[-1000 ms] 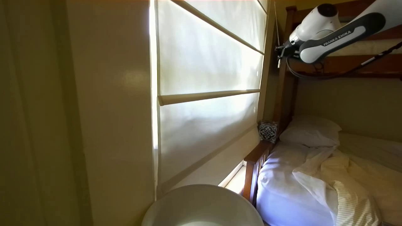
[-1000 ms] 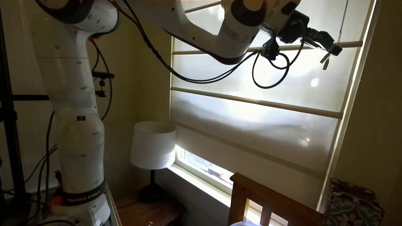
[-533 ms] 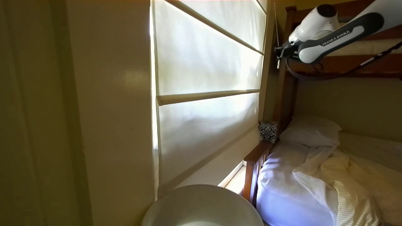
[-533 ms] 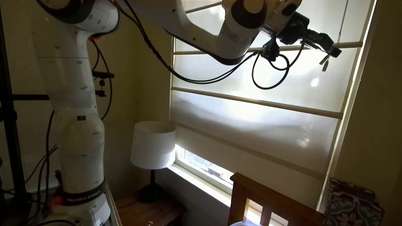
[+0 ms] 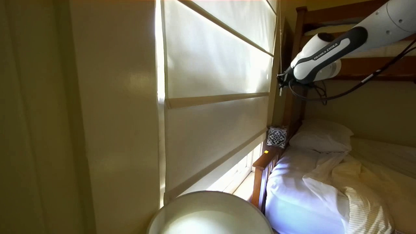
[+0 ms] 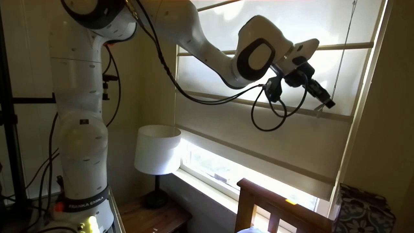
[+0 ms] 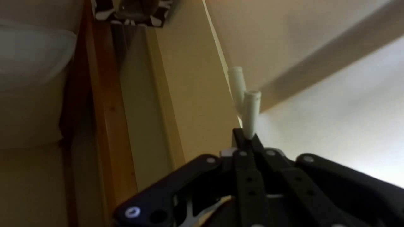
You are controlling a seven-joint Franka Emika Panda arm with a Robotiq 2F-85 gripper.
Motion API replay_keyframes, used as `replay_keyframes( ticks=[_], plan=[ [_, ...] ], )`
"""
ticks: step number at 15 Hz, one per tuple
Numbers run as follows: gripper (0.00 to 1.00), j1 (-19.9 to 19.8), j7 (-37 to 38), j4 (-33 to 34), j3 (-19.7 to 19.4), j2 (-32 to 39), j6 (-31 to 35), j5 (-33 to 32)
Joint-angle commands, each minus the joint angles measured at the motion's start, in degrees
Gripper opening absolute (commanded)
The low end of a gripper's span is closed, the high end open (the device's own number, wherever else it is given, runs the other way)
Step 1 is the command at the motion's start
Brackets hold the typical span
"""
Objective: Pull the string to open the blinds
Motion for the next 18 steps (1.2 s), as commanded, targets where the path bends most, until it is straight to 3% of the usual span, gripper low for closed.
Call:
replay_keyframes(
  ticks=[1,6,7,14,15,16,17,18],
  plan=[
    [0.00,-0.1,-4.4,-8.3,-0.2,1.4,-0.6,6.4],
    [0.00,-0.4,-8.3,-14.0,0.4,4.2,-1.0,12.7],
    [0.02,0.0,-5.6,-9.7,0.1,2.3,0.0,8.8],
    [0.00,-0.1,-6.6,-11.6,0.1,3.5,0.0,10.4],
    [0.00,-0.4,-8.0,-10.7,0.6,4.9,-1.1,13.2],
    [0.00,-5.8,-11.0,-10.6,6.5,6.2,-3.7,18.1],
    [0.00,-3.0,-14.4,-10.8,4.0,7.6,-5.5,23.8],
    [0.00,-4.7,-16.8,-10.8,5.6,8.9,-5.8,27.7]
  ],
)
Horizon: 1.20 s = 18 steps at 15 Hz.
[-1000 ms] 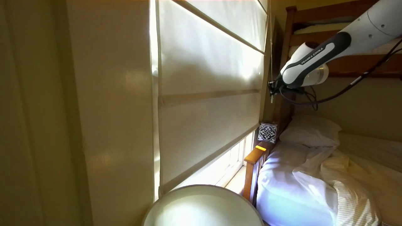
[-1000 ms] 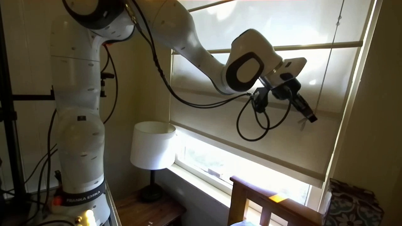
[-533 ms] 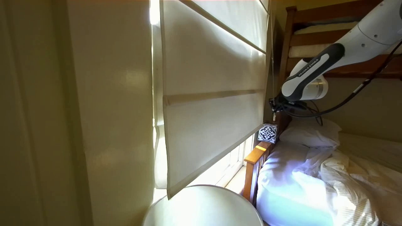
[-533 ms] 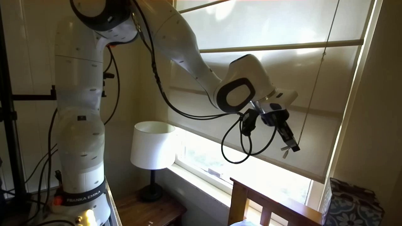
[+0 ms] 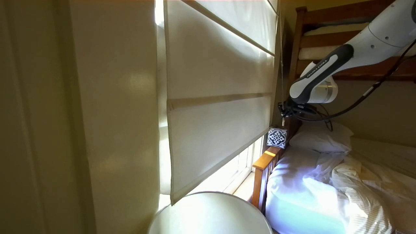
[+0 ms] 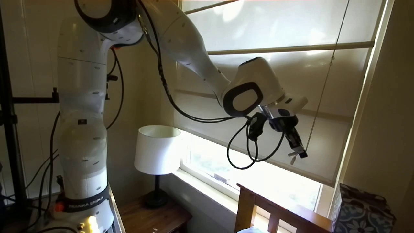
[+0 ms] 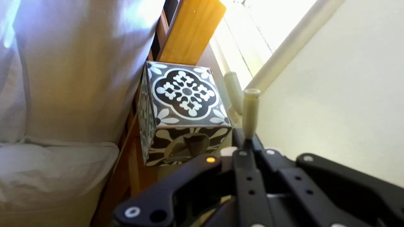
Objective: Pull the string to open the blinds
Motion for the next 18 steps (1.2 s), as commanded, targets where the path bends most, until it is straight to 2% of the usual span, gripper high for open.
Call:
replay_keyframes(
  ticks=[1,4,9,10,16,18],
  plan=[
    [0.00,-2.8,-10.4,0.7,2.9,6.0,-5.4,15.6],
    [0.00,-5.1,-16.3,1.3,4.1,9.1,-8.1,23.3],
    [0.00,-8.7,-19.3,3.2,4.8,16.1,-10.5,27.3],
    [0.02,-10.7,-15.0,2.0,7.9,9.4,-6.7,21.3],
    [0.00,-11.7,-15.3,3.1,8.2,12.5,-7.6,21.7],
    [0.00,-13.7,-14.2,6.0,9.7,15.7,-10.0,21.2]
  ],
)
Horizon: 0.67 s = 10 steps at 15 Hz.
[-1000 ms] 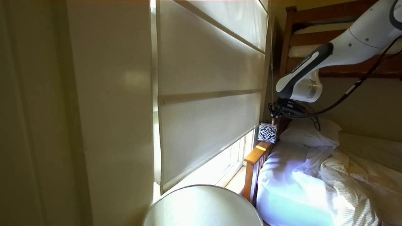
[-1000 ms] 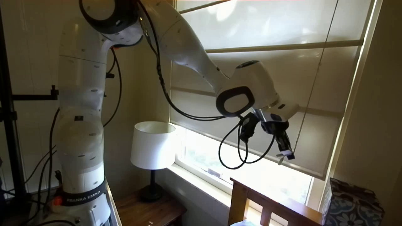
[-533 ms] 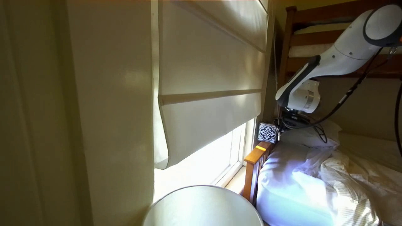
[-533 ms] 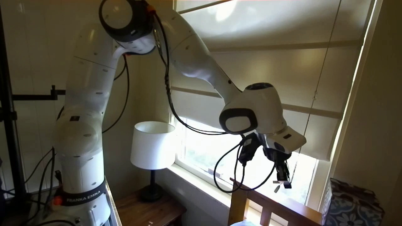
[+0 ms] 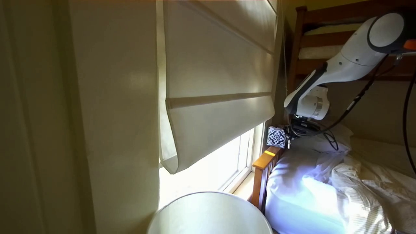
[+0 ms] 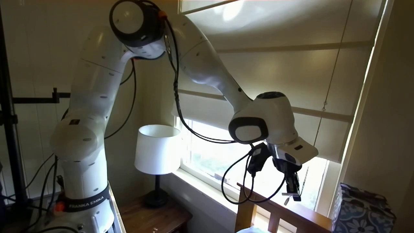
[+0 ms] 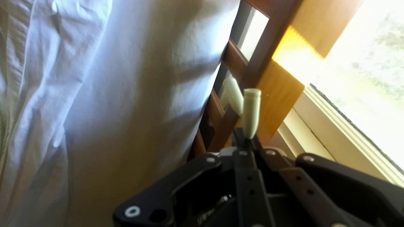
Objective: Pull the string to open the blinds
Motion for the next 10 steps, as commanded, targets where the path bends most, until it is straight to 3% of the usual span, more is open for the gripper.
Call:
replay_keyframes(
  ticks=[1,3,5,10],
  plan=[
    [0.00,-3.5,-0.1,4.6,2.4,6.6,-5.4,1.6],
    [0.00,-6.4,-2.0,7.0,4.6,10.5,-8.7,4.2],
    [0.00,-11.5,-1.8,8.3,9.3,11.8,-11.0,3.0],
    [0.00,-15.9,-0.3,10.5,12.1,17.7,-15.4,1.3]
  ],
)
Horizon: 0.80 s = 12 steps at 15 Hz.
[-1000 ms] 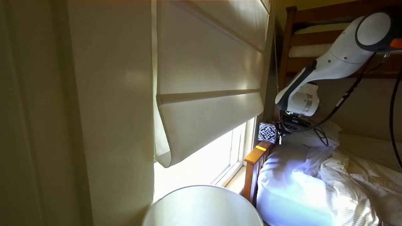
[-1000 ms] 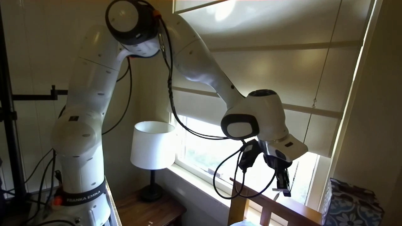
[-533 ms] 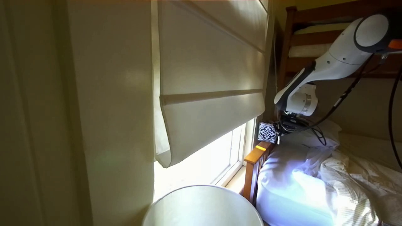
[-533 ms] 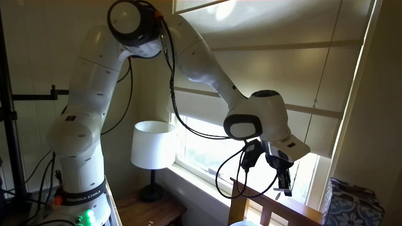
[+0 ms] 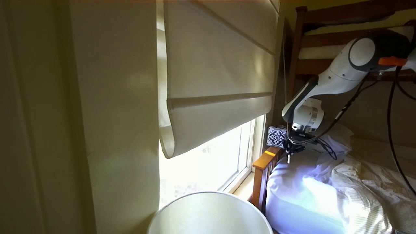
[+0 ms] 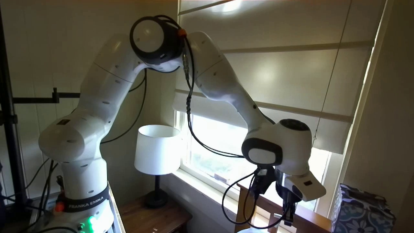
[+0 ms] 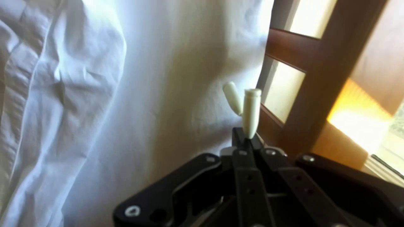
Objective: Pull the string to open the blinds
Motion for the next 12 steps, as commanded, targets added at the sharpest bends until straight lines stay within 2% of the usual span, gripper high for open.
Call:
replay_keyframes(
  ticks=[1,7,8,9,11,12],
  plan=[
    [0.00,-2.9,0.7,2.0,1.3,8.4,-4.1,-0.9],
    [0.00,-3.0,5.2,5.8,0.1,17.6,-7.8,-2.9],
    [0.27,-3.0,6.3,7.0,-0.1,19.4,-8.7,-3.0],
    [0.28,-3.0,7.8,8.3,-0.5,21.2,-9.1,-2.9],
    [0.39,-3.3,11.1,11.7,-0.8,25.6,-9.9,-2.7],
    [0.44,-2.6,13.4,11.7,-1.6,24.6,-10.9,-2.8]
  ],
)
